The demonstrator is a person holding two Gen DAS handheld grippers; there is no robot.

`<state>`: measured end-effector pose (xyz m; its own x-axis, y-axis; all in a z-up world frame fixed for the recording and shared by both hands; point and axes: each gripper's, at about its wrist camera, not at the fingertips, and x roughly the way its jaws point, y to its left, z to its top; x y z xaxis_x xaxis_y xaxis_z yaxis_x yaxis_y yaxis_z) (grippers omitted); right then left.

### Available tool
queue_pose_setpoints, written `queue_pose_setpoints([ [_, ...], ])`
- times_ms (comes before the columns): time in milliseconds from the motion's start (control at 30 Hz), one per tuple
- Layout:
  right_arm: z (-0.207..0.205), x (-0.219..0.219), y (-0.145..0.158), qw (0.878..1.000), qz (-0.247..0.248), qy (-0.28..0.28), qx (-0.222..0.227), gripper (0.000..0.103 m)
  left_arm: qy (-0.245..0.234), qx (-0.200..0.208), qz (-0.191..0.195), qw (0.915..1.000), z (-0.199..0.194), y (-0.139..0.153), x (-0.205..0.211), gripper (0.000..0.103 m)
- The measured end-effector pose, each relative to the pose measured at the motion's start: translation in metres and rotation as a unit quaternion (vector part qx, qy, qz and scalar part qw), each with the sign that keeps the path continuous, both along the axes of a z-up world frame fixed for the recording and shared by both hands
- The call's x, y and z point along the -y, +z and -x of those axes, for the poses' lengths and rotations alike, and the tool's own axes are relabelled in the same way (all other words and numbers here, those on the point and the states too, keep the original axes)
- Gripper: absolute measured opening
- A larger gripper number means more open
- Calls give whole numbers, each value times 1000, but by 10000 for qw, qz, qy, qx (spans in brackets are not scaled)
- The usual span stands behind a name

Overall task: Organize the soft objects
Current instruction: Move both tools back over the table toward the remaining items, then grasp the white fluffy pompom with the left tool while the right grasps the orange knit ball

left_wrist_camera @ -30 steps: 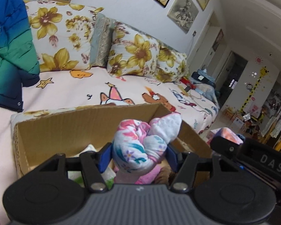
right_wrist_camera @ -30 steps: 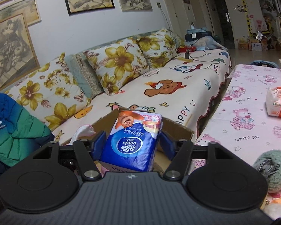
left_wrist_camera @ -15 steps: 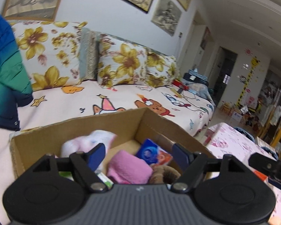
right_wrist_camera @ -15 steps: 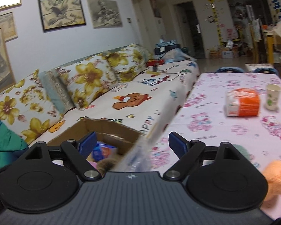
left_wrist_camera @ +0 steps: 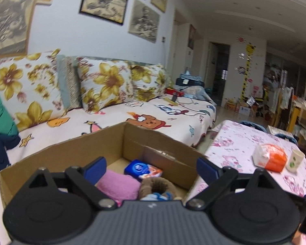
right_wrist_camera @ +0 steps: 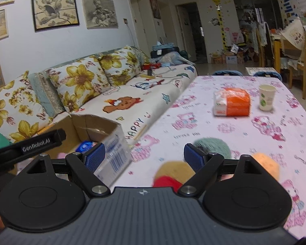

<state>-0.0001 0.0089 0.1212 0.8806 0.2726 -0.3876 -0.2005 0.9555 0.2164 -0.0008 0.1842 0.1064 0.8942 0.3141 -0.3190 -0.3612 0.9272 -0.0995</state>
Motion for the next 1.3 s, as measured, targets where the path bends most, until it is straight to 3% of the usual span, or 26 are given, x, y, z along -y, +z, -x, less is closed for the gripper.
queue_pose_setpoints([
  [200,3,5,1,9998,7,-186,-74,103,-202,27,-340,9992,0,-1,21,98],
  [267,6,7,-1,9997,-6,-242,-60,103,-260,33,-372,9990,-1,-1,25,102],
  [767,7,12,-8,9978,-17,-652,95,103,-689,-125,-665,9953,-8,-11,57,102],
  [1300,8,26,-15,9936,-154,-1118,-33,103,-1082,-429,-700,9907,-15,-25,82,102],
])
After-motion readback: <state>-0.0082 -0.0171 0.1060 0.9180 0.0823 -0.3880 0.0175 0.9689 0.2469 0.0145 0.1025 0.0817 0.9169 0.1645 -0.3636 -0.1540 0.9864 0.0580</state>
